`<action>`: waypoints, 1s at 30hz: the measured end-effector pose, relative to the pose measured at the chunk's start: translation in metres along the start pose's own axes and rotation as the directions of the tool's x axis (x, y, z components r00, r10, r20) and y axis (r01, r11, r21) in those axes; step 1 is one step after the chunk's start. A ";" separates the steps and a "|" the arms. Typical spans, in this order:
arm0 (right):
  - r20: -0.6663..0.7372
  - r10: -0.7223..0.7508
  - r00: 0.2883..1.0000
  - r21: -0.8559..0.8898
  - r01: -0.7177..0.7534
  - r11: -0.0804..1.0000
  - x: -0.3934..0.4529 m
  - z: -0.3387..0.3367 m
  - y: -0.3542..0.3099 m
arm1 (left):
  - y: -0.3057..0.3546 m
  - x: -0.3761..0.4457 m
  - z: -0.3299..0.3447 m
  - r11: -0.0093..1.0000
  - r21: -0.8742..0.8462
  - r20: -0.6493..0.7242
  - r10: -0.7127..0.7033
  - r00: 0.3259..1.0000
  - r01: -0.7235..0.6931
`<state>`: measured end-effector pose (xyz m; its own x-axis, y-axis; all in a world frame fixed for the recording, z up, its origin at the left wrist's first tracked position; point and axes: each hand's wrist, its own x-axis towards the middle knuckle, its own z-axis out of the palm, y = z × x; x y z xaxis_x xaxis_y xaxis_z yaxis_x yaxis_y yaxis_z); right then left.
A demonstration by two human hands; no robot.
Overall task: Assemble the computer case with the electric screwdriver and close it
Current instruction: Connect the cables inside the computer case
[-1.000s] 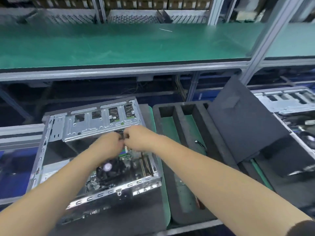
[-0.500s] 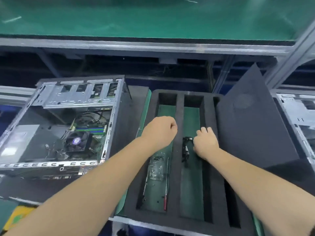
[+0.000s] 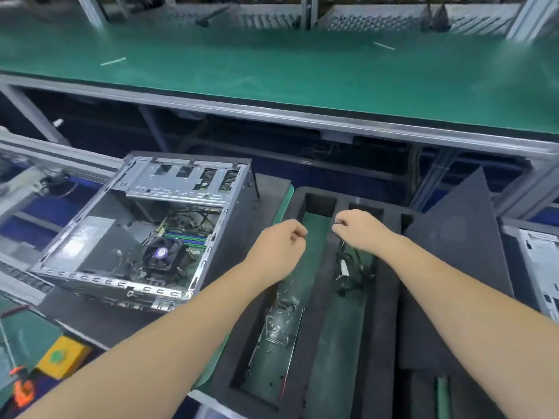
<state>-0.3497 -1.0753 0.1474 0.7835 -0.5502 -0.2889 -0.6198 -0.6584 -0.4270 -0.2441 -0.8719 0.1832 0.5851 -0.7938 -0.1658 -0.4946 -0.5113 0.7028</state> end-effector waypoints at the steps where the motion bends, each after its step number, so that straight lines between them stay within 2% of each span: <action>1: 0.055 -0.046 0.997 -0.027 0.047 0.999 0.000 -0.021 -0.016 | 0.004 0.005 -0.008 1.000 -0.028 -0.025 0.009 1.000 -0.010; 4: 0.088 -0.156 0.984 -0.019 0.159 0.987 -0.005 -0.083 -0.064 | 0.009 0.018 -0.035 0.999 -0.046 -0.029 0.025 0.999 -0.026; 6: 0.084 -0.224 0.971 0.067 0.219 0.973 -0.017 -0.122 -0.096 | 0.010 0.023 -0.053 0.998 -0.032 0.029 0.046 0.999 -0.045; 9: 0.096 -0.340 0.936 0.206 0.316 0.926 -0.035 -0.166 -0.144 | 0.012 0.026 -0.073 0.989 -0.111 0.071 0.102 0.992 -0.093; 10: 0.080 -0.371 0.925 0.243 0.343 0.907 -0.039 -0.175 -0.159 | 0.013 0.025 -0.079 0.981 -0.159 0.041 0.116 0.992 -0.108; 12: 0.054 -0.415 0.908 0.376 0.366 0.851 -0.043 -0.187 -0.185 | 0.011 0.025 -0.091 0.961 -0.230 -0.107 0.130 0.986 -0.152; 14: -0.015 -0.421 0.907 0.484 0.375 0.791 -0.040 -0.188 -0.205 | 0.004 0.026 -0.111 0.922 -0.354 -0.228 0.077 0.971 -0.156; 15: -0.081 -0.399 0.913 0.499 0.384 0.777 -0.036 -0.184 -0.212 | -0.002 0.026 -0.123 0.864 -0.482 -0.219 0.038 0.975 -0.142; 17: -0.222 -0.308 0.925 0.536 0.380 0.754 -0.025 -0.170 -0.226 | -0.015 0.024 -0.148 0.661 -0.742 -0.133 0.010 0.991 -0.107; 18: -0.255 -0.252 0.934 0.599 0.357 0.717 -0.020 -0.159 -0.231 | -0.023 0.022 -0.161 0.576 -0.811 -0.112 0.014 0.994 -0.100; 20: -0.216 -0.161 0.963 0.758 0.269 0.594 -0.011 -0.132 -0.239 | -0.037 0.021 -0.181 0.498 -0.862 -0.104 0.012 0.994 -0.097; 21: -0.169 -0.137 0.976 0.785 0.217 0.580 -0.008 -0.116 -0.244 | -0.043 0.020 -0.189 0.493 -0.865 -0.099 0.012 0.995 -0.092; 22: -0.118 -0.124 0.985 0.772 0.170 0.612 -0.006 -0.099 -0.250 | -0.048 0.020 -0.196 0.506 -0.858 -0.086 0.017 0.996 -0.083; 25: -0.004 -0.122 0.992 0.723 0.087 0.686 -0.006 -0.056 -0.271 | -0.060 0.025 -0.207 0.594 -0.801 -0.021 0.085 0.996 -0.067; 27: -0.052 -0.109 0.993 0.773 0.109 0.624 -0.009 -0.040 -0.283 | -0.063 0.030 -0.209 0.650 -0.756 0.015 0.131 0.991 -0.074; 30: -0.168 0.104 0.980 0.784 0.069 0.617 -0.021 -0.034 -0.287 | -0.056 0.033 -0.202 0.657 -0.754 0.161 0.165 0.973 0.013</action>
<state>-0.1899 -0.8926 0.3047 0.6958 -0.6944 -0.1833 -0.2935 -0.0419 -0.9551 -0.0670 -0.8026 0.2783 0.3844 -0.9099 -0.1561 0.1666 -0.0979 0.9812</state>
